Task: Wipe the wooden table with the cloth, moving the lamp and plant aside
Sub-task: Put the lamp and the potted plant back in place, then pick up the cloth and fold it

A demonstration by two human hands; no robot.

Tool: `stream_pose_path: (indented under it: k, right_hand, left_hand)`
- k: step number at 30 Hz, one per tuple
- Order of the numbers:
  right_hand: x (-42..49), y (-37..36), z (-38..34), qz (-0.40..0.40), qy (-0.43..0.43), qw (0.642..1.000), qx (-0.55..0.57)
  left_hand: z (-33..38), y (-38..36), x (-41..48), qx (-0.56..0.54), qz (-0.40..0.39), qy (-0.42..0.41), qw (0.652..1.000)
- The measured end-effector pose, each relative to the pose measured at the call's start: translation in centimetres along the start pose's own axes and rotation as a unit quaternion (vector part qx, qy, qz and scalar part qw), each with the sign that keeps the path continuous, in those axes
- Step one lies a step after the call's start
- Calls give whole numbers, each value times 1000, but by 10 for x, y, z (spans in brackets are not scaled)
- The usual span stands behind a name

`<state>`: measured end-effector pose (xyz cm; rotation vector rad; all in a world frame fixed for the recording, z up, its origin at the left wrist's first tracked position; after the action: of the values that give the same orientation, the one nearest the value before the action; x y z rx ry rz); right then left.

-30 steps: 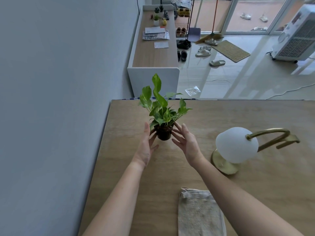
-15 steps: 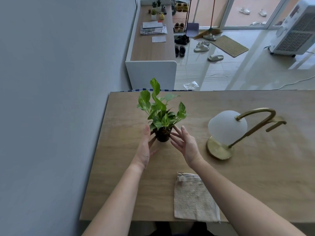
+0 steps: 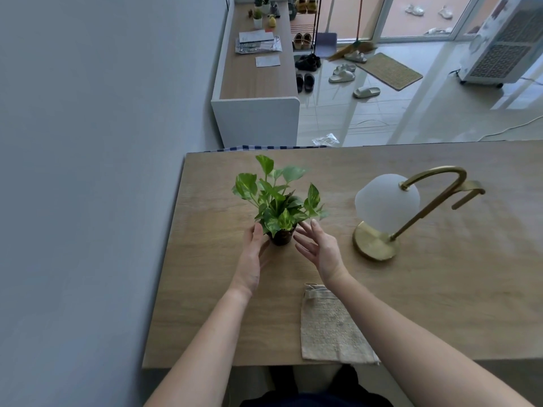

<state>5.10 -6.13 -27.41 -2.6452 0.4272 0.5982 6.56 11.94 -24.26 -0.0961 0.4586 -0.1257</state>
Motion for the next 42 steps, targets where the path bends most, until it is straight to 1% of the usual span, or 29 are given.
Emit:
stream_pose_path:
  k: [4,6,8,10,12,13,14,16,17,20,22,24,26,28,31,32,34,36,38,42]
  right_hand:
    - [0,3,2,-3,-7,1000,-15]
    - [1,5,-3,-15,-3,998,-55]
    - [1,13,-14,-25,20,991,-133]
    - [-3,31,-28,-11,44,972,-232]
    - [-11,56,-40,11,64,944,-323]
    - [-17,69,-44,24,72,929,-362]
    - [-24,84,-46,41,75,913,-399]
    - [-41,112,-44,72,65,879,-467]
    - [-51,122,-39,75,57,861,-500]
    - [-74,137,-21,40,57,815,-575]
    - [-84,141,-15,23,69,801,-594]
    - [-87,142,-12,14,75,794,-603]
    - [-85,142,-10,9,80,788,-611]
    - [-80,142,-8,7,83,781,-618]
    - [-76,142,-5,4,86,774,-627]
    - [-77,140,-5,3,90,771,-631]
    - [-78,137,-4,1,94,766,-636]
    - [-78,140,-2,4,92,772,-628]
    - [-76,145,-2,-2,88,780,-619]
    - [-79,155,2,-38,83,780,-619]
  left_hand:
    - [-6,6,2,34,6,-11,999]
    - [-5,8,2,39,12,-14,999]
    - [-6,11,3,30,31,-8,999]
    - [-13,23,2,26,75,14,997]
    - [-23,37,-1,75,110,22,991]
    - [-29,41,-3,111,116,21,987]
    - [-35,42,-5,151,110,18,982]
    - [-44,32,-10,232,72,3,970]
    - [-47,23,-13,274,49,-9,961]
    - [-56,-12,-25,378,-46,-48,923]
    - [-65,-33,-31,438,-93,-66,891]
    - [-70,-46,-32,492,-106,-86,860]
    - [-70,-55,-32,519,-107,-96,842]
    - [-68,-62,-32,529,-109,-108,834]
    - [-68,-69,-34,531,-112,-115,832]
    - [-68,-70,-34,523,-112,-112,837]
    - [-70,-69,-35,487,-111,-92,861]
    - [-71,-69,-36,455,-101,-78,881]
    - [-70,-70,-40,441,-90,-75,890]
    - [-67,-80,-52,433,-87,-72,894]
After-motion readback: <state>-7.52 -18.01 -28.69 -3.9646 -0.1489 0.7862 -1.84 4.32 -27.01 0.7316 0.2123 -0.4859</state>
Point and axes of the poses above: each hand's wrist, its own x-axis towards the middle knuckle, its own y-axis out of the back of the hand, z = x × y, the point moved 10 cm from there along x, towards the middle knuckle
